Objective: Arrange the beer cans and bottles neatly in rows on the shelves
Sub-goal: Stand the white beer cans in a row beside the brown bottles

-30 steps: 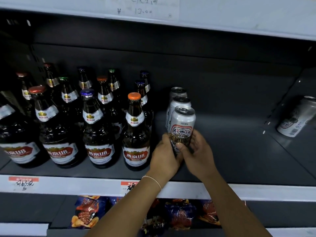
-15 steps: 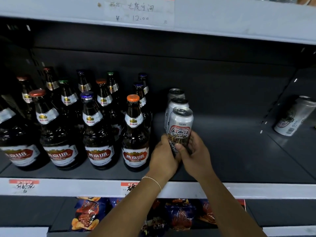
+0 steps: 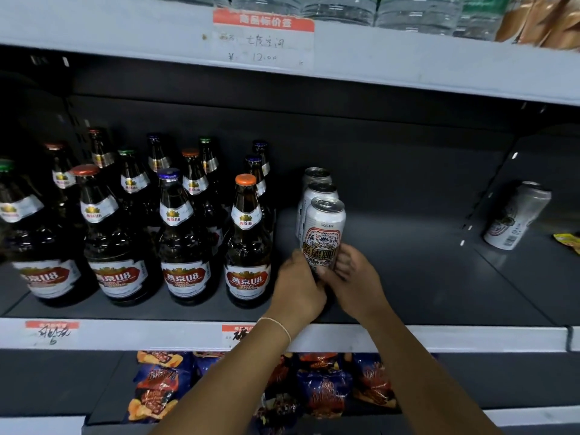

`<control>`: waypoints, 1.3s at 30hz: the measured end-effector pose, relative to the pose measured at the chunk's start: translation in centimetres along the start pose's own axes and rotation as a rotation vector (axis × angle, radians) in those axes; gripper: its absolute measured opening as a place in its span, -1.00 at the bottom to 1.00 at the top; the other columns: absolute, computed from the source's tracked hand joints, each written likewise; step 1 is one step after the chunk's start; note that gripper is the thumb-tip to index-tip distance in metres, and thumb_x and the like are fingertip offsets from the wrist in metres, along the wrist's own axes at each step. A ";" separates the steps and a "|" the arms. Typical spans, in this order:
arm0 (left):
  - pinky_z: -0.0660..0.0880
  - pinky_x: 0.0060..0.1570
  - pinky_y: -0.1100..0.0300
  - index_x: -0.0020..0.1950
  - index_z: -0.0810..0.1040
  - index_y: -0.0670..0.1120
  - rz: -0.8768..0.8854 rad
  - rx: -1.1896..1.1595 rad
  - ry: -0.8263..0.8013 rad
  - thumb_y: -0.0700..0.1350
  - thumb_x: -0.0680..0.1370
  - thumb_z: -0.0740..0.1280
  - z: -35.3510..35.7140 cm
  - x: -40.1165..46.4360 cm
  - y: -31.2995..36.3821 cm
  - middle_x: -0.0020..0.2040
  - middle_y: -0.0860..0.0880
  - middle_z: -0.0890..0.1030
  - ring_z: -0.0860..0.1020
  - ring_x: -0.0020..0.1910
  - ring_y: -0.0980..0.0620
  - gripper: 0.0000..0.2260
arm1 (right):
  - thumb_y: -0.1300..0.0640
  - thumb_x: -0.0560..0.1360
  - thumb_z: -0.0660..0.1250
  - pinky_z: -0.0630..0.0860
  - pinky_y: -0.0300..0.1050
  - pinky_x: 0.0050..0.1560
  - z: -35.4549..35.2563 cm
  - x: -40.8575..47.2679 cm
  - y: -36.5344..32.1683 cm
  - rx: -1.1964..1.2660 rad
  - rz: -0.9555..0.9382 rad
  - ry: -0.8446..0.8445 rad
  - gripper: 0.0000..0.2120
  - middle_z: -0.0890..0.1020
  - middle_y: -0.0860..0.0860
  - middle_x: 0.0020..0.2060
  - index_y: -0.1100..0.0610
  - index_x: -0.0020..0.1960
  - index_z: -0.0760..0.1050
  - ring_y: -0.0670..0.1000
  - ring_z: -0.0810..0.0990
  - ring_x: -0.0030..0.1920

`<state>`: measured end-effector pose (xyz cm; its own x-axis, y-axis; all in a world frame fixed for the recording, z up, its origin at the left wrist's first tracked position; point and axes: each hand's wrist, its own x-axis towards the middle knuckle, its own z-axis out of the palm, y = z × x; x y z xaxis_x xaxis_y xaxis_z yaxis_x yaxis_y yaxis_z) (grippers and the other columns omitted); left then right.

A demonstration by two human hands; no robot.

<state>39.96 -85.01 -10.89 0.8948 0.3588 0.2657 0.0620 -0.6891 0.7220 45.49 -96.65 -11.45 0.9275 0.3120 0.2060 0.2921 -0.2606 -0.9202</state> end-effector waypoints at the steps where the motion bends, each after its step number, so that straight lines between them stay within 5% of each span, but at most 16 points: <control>1: 0.46 0.05 0.12 0.18 0.38 -0.21 -0.003 0.034 -0.020 -0.17 0.48 0.31 -0.3 -0.5 0.4 0.09 -0.18 0.55 0.52 0.11 -0.14 -0.70 | 0.19 0.43 0.53 0.53 -0.07 0.30 -0.2 -0.2 0.0 -0.005 0.013 0.006 -0.51 0.67 -0.10 0.14 -0.01 0.31 0.47 -0.17 0.63 0.15; 4: 0.44 -0.06 0.13 0.14 0.43 -0.21 0.038 0.157 -0.119 -0.13 0.54 0.25 -1.6 -2.2 1.7 0.07 -0.19 0.58 0.55 0.07 -0.16 -0.78 | 0.23 0.46 0.50 0.53 -0.25 0.24 -0.5 -0.6 -0.2 -0.066 0.007 0.016 -0.52 0.66 -0.09 0.11 0.09 0.34 0.48 -0.20 0.62 0.11; 8: 0.32 -0.19 0.16 0.07 0.44 -0.17 0.140 0.174 -0.144 -0.21 0.51 0.19 -3.1 -3.8 3.9 0.02 -0.18 0.56 0.53 0.01 -0.16 -0.83 | 0.28 0.51 0.43 0.53 -0.20 0.25 -1.6 -0.8 0.0 -0.156 -0.011 0.090 -0.56 0.63 0.03 0.11 0.19 0.36 0.43 -0.06 0.61 0.13; 11: 0.29 -0.20 0.17 0.09 0.42 -0.15 0.172 0.182 -0.160 -0.23 0.49 0.19 -3.4 -4.2 5.7 0.03 -0.17 0.55 0.51 0.01 -0.15 -0.81 | 0.34 0.62 0.23 0.52 -0.33 -0.16 -3.9 -1.2 -0.3 -0.293 -0.054 0.088 -0.90 0.51 -0.09 -0.26 0.23 0.10 0.48 -0.17 0.50 -0.27; 12: 0.30 -0.19 0.18 0.10 0.43 -0.15 0.181 0.184 -0.155 -0.23 0.48 0.20 -3.3 -4.1 6.2 0.05 -0.16 0.55 0.51 0.03 -0.14 -0.80 | 0.33 0.63 0.20 0.49 -0.32 -0.25 -4.7 -1.1 -0.6 -0.262 -0.036 0.123 -0.87 0.47 -0.13 -0.34 0.16 -0.02 0.47 -0.17 0.45 -0.35; 16: 0.46 0.05 0.14 0.26 0.49 -0.15 0.226 0.120 -0.145 -0.25 0.49 0.20 -2.0 -3.6 8.0 0.19 -0.13 0.56 0.50 0.16 -0.08 -0.66 | 0.36 0.57 0.28 0.49 -0.42 0.01 -8.3 -1.7 -0.6 -0.244 -0.023 0.246 -0.59 0.55 -0.20 -0.06 -0.19 0.05 0.41 -0.23 0.55 -0.08; 20: 0.44 0.23 0.12 0.35 0.48 -0.09 0.296 0.072 -0.134 -0.25 0.50 0.20 0.1 -2.4 10.0 0.24 -0.11 0.58 0.51 0.22 -0.06 -0.59 | 0.42 0.57 0.24 0.51 -0.34 0.06 -12.7 -1.6 0.6 -0.150 -0.026 0.300 -0.67 0.57 -0.07 -0.02 0.14 0.26 0.47 -0.13 0.58 -0.03; 23: 0.43 0.25 0.12 0.32 0.50 -0.08 0.337 0.078 -0.126 -0.24 0.50 0.19 2.5 -1.0 11.7 0.23 -0.08 0.59 0.53 0.22 -0.04 -0.61 | 0.43 0.56 0.25 0.50 -0.47 0.01 -16.0 -1.2 1.6 -0.170 -0.022 0.331 -0.68 0.58 0.00 -0.02 0.29 0.30 0.46 -0.17 0.58 -0.05; 27: 0.44 0.24 0.11 0.31 0.50 -0.07 0.368 0.052 -0.131 -0.23 0.52 0.18 6.3 0.9 14.5 0.22 -0.06 0.59 0.52 0.22 -0.03 -0.63 | 0.40 0.56 0.28 0.46 -0.54 -0.03 -20.6 -0.5 3.0 -0.220 -0.013 0.366 -0.70 0.58 0.01 -0.04 0.29 0.29 0.47 -0.16 0.56 -0.09; 31: 0.44 0.23 0.12 0.33 0.49 -0.07 0.384 0.048 -0.153 -0.22 0.55 0.18 10.6 3.0 17.5 0.23 -0.07 0.57 0.51 0.22 -0.03 -0.64 | 0.34 0.54 0.33 0.56 -0.25 0.12 -25.6 0.9 5.0 -0.258 -0.020 0.394 -0.70 0.65 0.01 -0.04 0.23 0.26 0.52 -0.04 0.63 -0.05; 35: 0.43 0.23 0.16 0.36 0.45 -0.10 0.375 0.037 -0.185 -0.22 0.59 0.15 14.7 5.4 20.1 0.27 -0.09 0.53 0.48 0.24 -0.03 -0.66 | 0.33 0.52 0.35 0.46 -0.49 -0.07 -30.2 2.7 7.2 -0.254 -0.024 0.461 -0.75 0.62 -0.15 -0.14 0.04 0.11 0.53 -0.06 0.60 -0.11; 39: 0.47 0.17 0.11 0.33 0.47 -0.11 0.363 0.068 -0.207 -0.19 0.60 0.14 18.0 7.8 22.3 0.20 -0.13 0.55 0.51 0.17 -0.08 -0.69 | 0.27 0.51 0.38 0.49 -0.26 0.05 -34.2 5.0 9.8 -0.279 0.049 0.481 -0.74 0.63 -0.11 -0.12 0.13 0.19 0.58 0.04 0.66 -0.03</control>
<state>56.27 -108.91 -4.26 0.9334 -0.0447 0.3559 -0.2511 -0.7899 0.5594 60.95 -128.91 -8.09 0.9244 -0.1416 0.3542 0.2361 -0.5168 -0.8229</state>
